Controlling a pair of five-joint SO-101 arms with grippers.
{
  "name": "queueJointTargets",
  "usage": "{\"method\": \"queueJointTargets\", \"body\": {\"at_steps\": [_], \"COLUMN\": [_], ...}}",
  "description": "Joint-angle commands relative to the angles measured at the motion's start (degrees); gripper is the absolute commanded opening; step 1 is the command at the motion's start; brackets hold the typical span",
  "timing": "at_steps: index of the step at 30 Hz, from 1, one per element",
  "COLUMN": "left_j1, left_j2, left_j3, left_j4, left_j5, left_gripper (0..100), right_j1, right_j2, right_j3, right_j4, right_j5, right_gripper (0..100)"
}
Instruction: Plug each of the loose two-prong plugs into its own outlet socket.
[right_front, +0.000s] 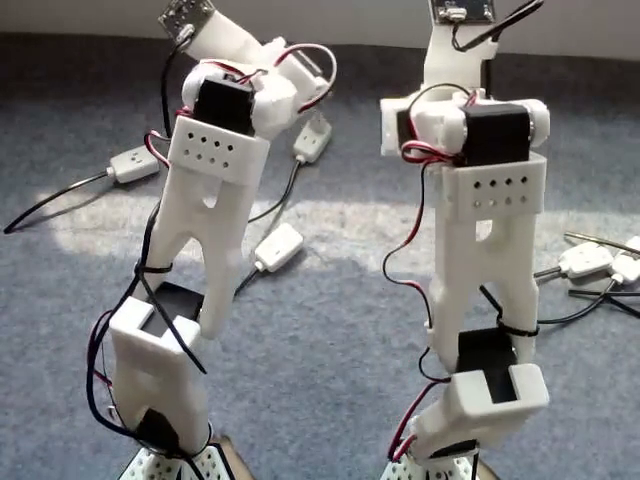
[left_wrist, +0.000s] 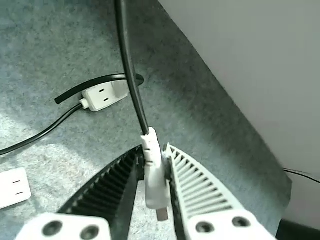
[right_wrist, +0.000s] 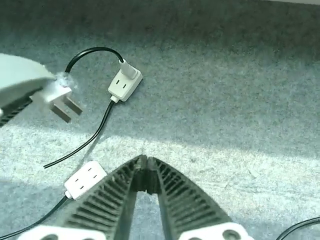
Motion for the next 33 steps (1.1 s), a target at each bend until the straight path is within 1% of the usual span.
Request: {"method": "queueJointTargets", "body": {"at_steps": [1,4,7,11,16,20,28,33], "left_j1": [4.0,6.29,8.4,10.15,10.33,10.42,10.51,10.15], "left_j2": [-1.01,-1.1,-1.27,-1.27,-1.19,-0.75,-1.19,-1.19], "left_j3": [-2.51,-2.51,-3.12,-9.27,-20.53,-24.92,-25.19,-24.92], "left_j4": [-0.09,2.64,4.84,9.67,15.47,19.34,19.69,20.48], "left_j5": [0.7,0.97,1.05,1.05,1.05,1.05,1.05,1.05], "left_gripper": [1,1,1,1,1,1,1,1], "right_j1": [-2.95,-6.29,-7.25,-6.99,-6.9,-5.23,-0.75,2.77], "right_j2": [-4.62,-4.44,-4.35,-4.09,-1.8,-1.27,-0.75,-0.84], "right_j3": [1.71,2.15,2.24,2.77,8.48,12.62,14.2,18.51], "right_j4": [1.98,1.98,1.45,1.1,-3.82,-9.01,-13.85,-20.09], "right_j5": [-0.09,-0.44,-0.53,-0.53,-0.53,-0.62,-0.62,-0.18], "right_gripper": [0.8,0.8,0.8,0.8,0.8,0.8,0.8,0.8]}}
